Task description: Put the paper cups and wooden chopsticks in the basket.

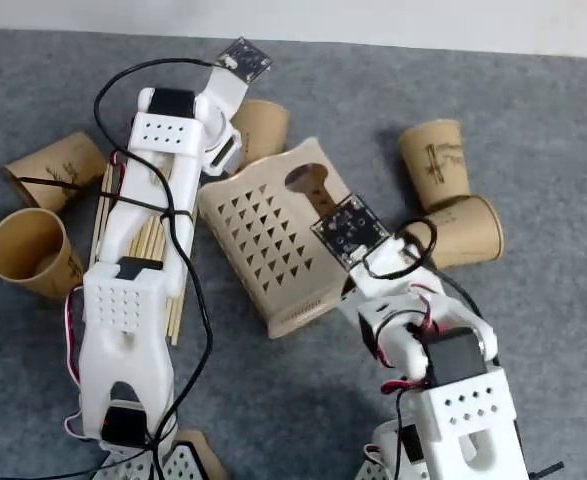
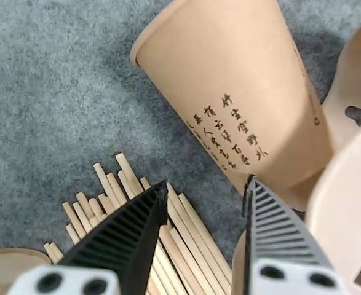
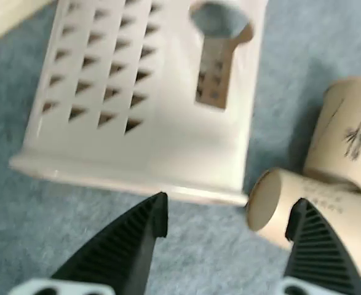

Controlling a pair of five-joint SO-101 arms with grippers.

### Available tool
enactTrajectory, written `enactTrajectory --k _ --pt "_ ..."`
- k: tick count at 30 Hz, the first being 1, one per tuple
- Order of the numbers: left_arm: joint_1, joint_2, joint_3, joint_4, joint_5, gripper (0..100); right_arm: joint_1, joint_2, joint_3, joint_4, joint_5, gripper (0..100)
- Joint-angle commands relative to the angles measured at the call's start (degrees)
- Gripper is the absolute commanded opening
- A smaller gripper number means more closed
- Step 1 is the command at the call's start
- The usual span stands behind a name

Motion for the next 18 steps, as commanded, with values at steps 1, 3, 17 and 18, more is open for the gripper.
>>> enactTrajectory --k 1,3,17,18 --pt "0.13 -0.84 -1.80 -0.18 -0.09 22 0.57 -0.31 4.70 -8.84 -2.90 31.3" --pt "0.31 -0.84 -1.80 -0.18 -0.09 22 0.57 -0.31 12.09 -16.48 -4.13 31.3" --pt "0.75 -0.92 -1.80 0.44 0.18 22 3.65 -0.75 28.35 -14.90 3.69 31.3" --pt "1.01 -1.01 -1.89 1.41 0.18 22 4.97 -0.75 28.35 -14.02 4.57 30.9"
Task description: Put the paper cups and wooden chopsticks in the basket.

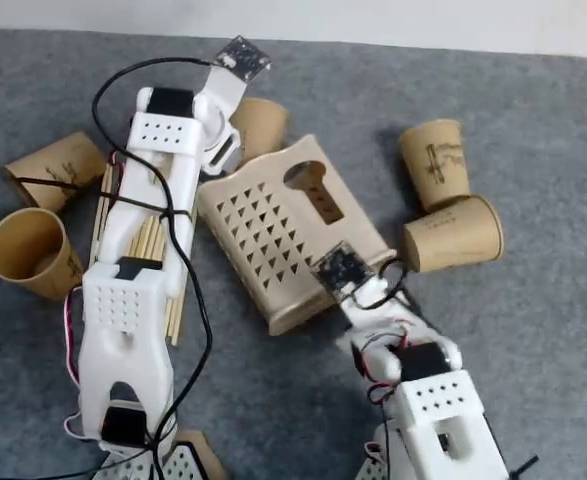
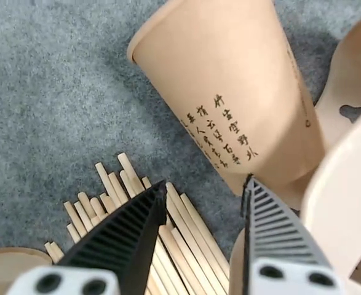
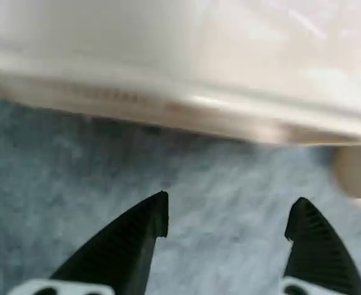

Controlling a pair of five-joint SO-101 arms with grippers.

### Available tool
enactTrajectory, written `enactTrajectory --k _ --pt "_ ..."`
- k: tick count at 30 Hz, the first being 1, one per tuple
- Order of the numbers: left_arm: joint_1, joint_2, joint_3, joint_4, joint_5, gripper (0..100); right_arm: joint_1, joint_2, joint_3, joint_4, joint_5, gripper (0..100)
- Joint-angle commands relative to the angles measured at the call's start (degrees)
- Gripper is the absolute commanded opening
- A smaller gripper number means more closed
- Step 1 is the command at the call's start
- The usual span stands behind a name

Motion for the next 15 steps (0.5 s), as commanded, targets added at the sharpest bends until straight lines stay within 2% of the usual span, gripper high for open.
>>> enactTrajectory --k 1,6,9,11,15 --pt "1.19 -0.92 -2.95 2.99 0.00 22 4.88 -0.92 -0.48 5.32 5.45 30.1" --pt "4.97 -0.84 -12.97 15.12 -0.09 22 12.88 -0.92 -0.48 5.49 7.91 23.0" --pt "7.87 -0.48 -20.97 21.19 -0.09 22 13.67 -0.92 -0.57 5.14 7.65 22.0" --pt "9.01 -0.40 -22.37 21.89 -0.09 22 12.97 -1.01 -2.33 5.05 6.86 22.0" --pt "9.27 -0.31 -22.02 21.80 -0.09 22 12.00 -1.01 -11.38 5.49 -1.32 22.1"
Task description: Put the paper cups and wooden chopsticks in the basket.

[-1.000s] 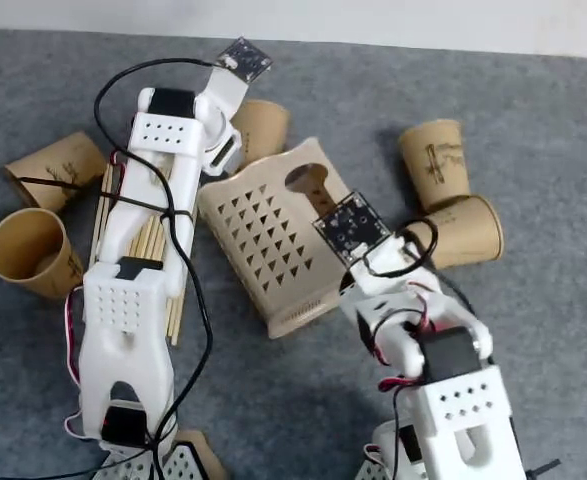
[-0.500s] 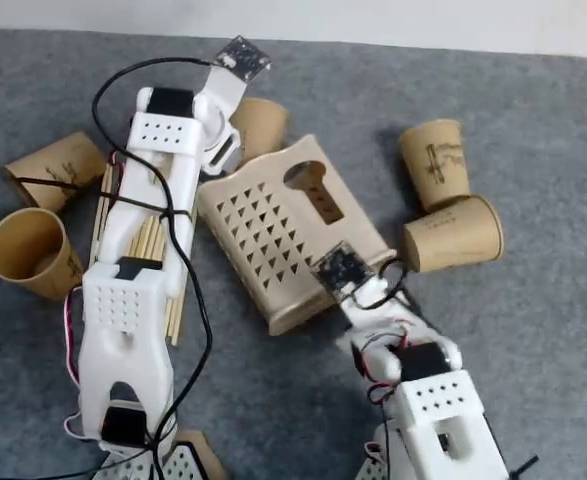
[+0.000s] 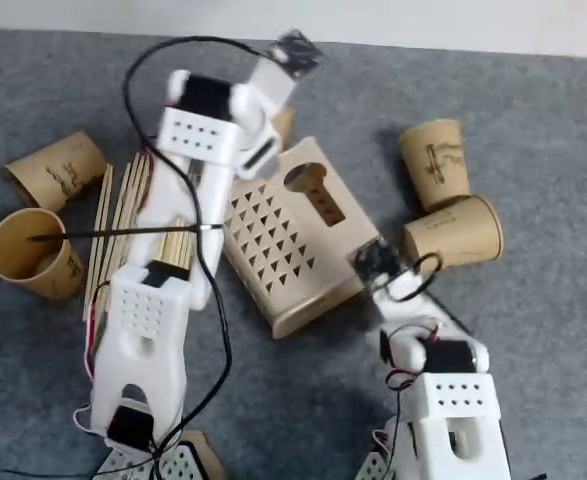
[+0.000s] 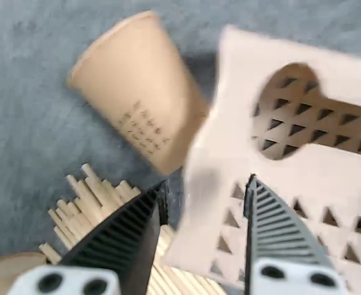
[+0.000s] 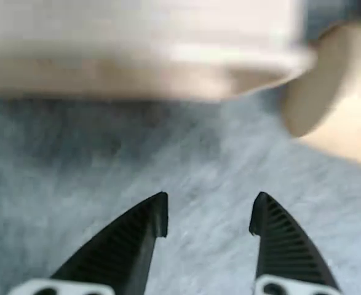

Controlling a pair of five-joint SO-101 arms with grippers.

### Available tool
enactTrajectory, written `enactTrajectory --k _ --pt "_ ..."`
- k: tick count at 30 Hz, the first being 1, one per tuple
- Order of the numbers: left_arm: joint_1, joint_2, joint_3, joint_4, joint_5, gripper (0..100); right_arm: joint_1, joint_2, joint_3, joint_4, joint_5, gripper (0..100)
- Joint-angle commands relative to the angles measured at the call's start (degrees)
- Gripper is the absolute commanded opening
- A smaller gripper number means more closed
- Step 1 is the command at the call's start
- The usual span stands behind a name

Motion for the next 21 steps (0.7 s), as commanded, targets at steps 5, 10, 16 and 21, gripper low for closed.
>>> enactTrajectory --k 5,10,16,21 --pt "-2.33 -0.75 -2.77 -0.88 0.00 22 -7.87 -0.84 -18.07 -0.04 -11.34 22.1" --pt "-6.99 -0.31 -2.24 -4.66 0.00 22 -15.25 -0.31 -16.75 -3.82 -14.15 22.1" --pt "-8.84 1.01 -2.15 -4.75 -0.26 22 -15.69 -0.31 -4.35 -15.08 -14.33 22.1" --pt "-8.66 7.25 -2.68 -4.66 -0.26 22 -15.25 -0.66 1.98 -14.90 -14.15 22.1"
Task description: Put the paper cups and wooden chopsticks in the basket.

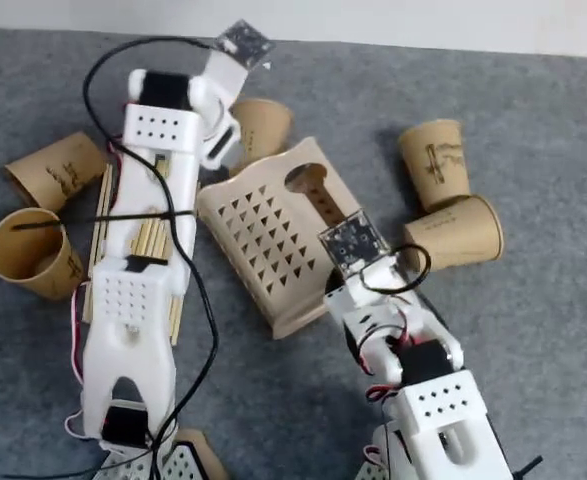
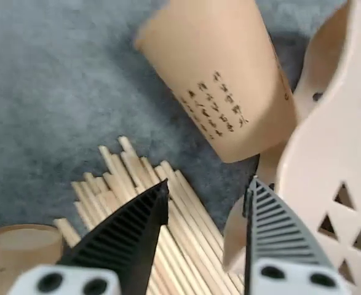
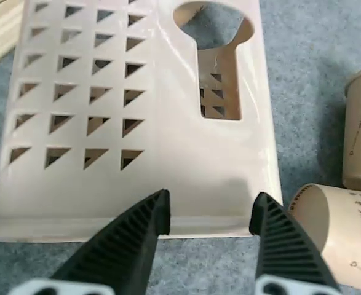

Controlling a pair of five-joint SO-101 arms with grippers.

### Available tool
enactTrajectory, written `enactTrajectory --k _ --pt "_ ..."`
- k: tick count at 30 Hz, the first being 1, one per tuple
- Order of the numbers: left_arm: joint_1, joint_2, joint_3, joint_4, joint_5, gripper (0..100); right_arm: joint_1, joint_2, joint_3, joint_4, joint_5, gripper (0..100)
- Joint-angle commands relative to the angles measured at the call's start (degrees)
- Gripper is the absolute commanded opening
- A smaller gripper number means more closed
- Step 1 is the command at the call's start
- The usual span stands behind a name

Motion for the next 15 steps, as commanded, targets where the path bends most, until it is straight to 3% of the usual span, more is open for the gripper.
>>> enactTrajectory --k 1,5,15 --pt "-0.31 1.98 -2.07 -0.44 -0.09 22 -0.04 0.04 5.23 -0.04 0.00 22.1" --pt "0.75 1.80 -2.15 0.97 -0.09 22 1.54 -0.04 7.16 2.86 4.66 22.1" --pt "11.12 -8.75 2.95 4.75 0.18 22 15.87 -0.04 10.24 5.32 11.69 22.1"
